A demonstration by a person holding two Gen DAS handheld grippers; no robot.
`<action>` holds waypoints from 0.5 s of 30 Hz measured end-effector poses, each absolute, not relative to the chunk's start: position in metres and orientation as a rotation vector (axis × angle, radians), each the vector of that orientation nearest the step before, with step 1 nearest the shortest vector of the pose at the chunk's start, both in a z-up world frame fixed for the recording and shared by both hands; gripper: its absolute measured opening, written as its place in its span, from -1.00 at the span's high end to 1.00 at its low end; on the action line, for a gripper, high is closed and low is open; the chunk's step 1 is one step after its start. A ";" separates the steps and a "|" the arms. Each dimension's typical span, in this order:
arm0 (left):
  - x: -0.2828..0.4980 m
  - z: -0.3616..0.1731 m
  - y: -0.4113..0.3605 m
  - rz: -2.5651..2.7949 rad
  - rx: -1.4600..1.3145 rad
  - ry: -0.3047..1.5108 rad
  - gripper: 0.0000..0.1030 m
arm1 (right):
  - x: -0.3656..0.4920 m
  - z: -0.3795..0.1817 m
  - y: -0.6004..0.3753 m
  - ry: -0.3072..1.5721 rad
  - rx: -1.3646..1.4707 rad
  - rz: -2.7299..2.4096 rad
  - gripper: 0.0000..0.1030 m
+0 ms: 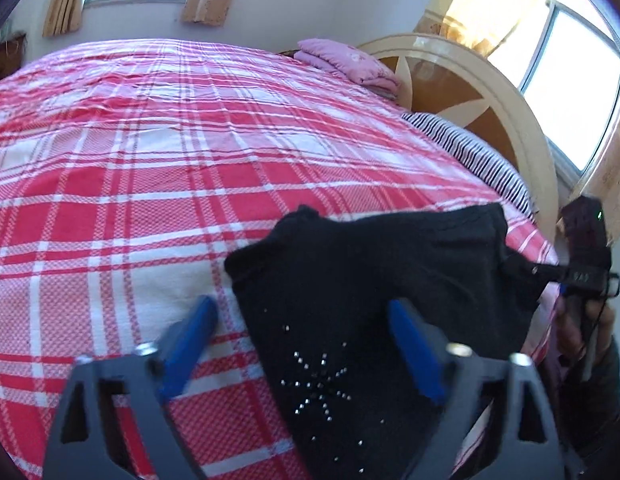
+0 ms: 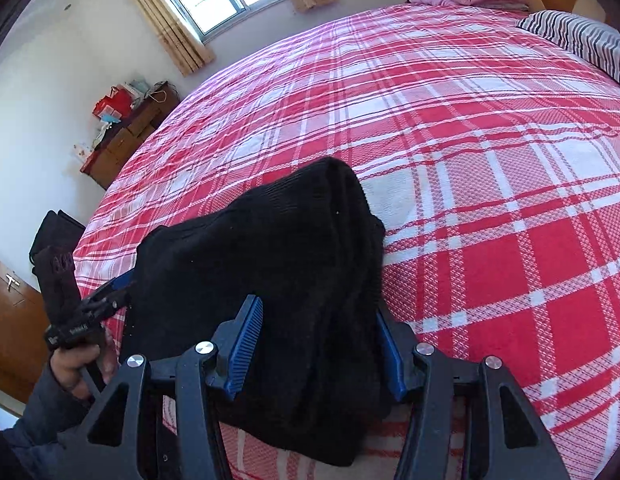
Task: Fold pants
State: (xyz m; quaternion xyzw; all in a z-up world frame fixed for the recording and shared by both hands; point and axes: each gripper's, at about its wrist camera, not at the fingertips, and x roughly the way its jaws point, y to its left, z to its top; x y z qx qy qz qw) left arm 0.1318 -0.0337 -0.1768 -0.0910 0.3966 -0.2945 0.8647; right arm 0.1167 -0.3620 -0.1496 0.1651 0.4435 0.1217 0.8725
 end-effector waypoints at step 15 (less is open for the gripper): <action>0.140 -0.157 0.015 -0.676 -0.415 0.814 0.79 | 0.124 -0.096 -0.330 0.826 0.303 0.402 0.51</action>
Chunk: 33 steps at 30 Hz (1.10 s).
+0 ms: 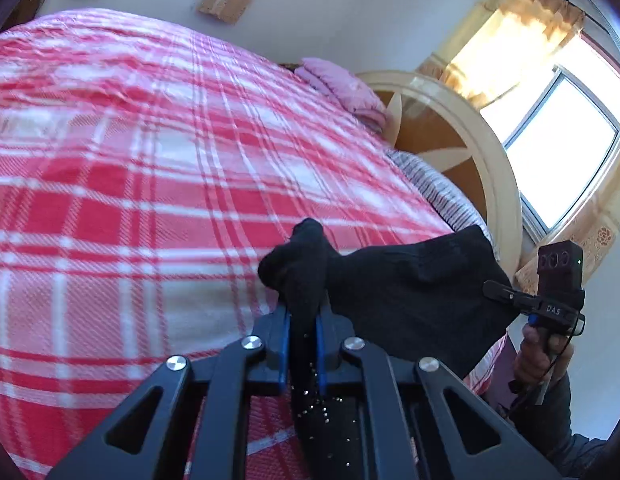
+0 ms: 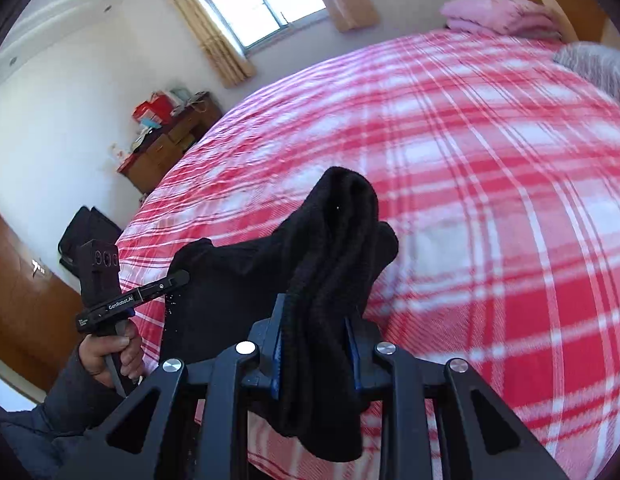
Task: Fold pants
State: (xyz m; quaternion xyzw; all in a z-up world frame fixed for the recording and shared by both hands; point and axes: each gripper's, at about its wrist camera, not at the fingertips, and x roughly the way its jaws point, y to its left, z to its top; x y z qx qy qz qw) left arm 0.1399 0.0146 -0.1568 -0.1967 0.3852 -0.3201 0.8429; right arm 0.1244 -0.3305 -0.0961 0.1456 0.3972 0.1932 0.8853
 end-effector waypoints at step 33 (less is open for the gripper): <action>0.135 -0.170 0.201 0.008 -0.275 0.752 -0.34 | 0.305 -0.145 -0.179 0.913 0.184 0.453 -0.22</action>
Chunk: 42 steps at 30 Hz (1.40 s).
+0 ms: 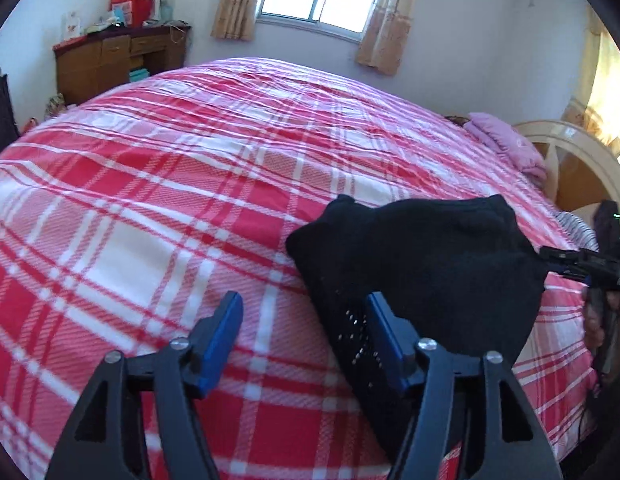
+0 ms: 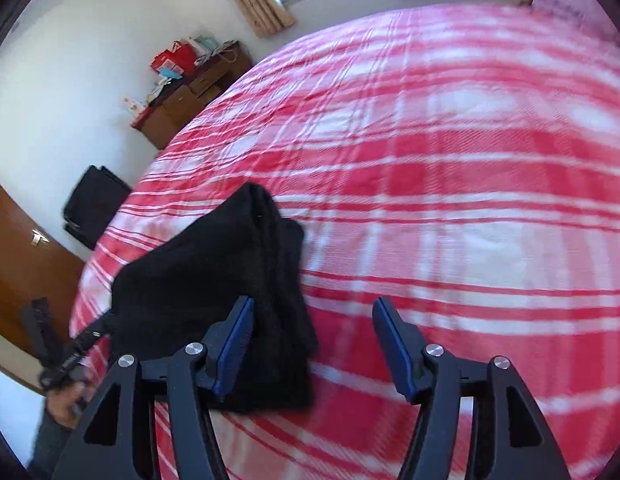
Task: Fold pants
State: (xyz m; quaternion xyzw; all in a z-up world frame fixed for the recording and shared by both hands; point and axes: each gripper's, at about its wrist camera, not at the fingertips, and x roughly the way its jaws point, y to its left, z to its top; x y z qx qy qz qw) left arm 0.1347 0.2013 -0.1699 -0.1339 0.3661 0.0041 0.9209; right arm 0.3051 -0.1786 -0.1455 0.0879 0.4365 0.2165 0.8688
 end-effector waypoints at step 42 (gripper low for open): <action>-0.002 -0.026 0.086 -0.019 0.058 0.440 -1.00 | 0.036 0.024 -0.148 0.472 -0.180 0.406 -0.44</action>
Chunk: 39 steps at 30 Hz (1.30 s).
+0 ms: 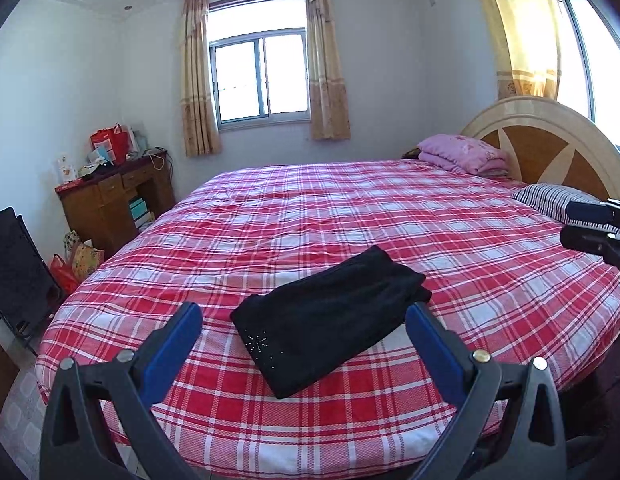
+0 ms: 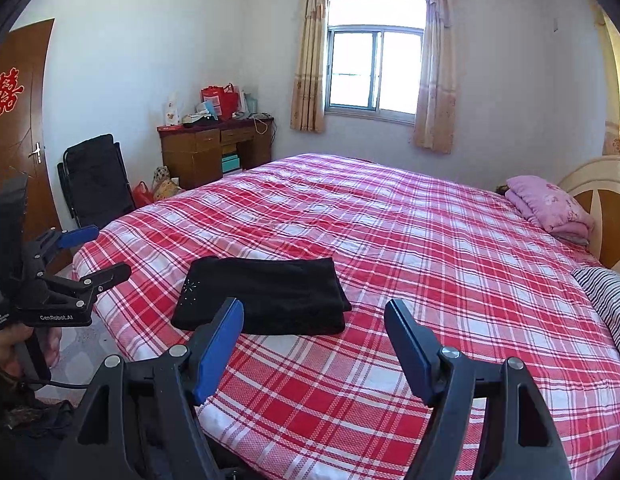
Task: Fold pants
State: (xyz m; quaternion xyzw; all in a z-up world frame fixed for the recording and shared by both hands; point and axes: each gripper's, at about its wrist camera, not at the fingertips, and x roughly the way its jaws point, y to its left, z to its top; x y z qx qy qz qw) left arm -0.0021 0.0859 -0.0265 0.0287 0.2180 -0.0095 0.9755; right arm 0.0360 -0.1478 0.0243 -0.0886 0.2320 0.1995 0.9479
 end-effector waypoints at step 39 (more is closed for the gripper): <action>0.002 -0.030 0.092 -0.015 0.053 0.460 -1.00 | 0.036 0.024 -0.146 0.466 -0.185 0.409 -0.44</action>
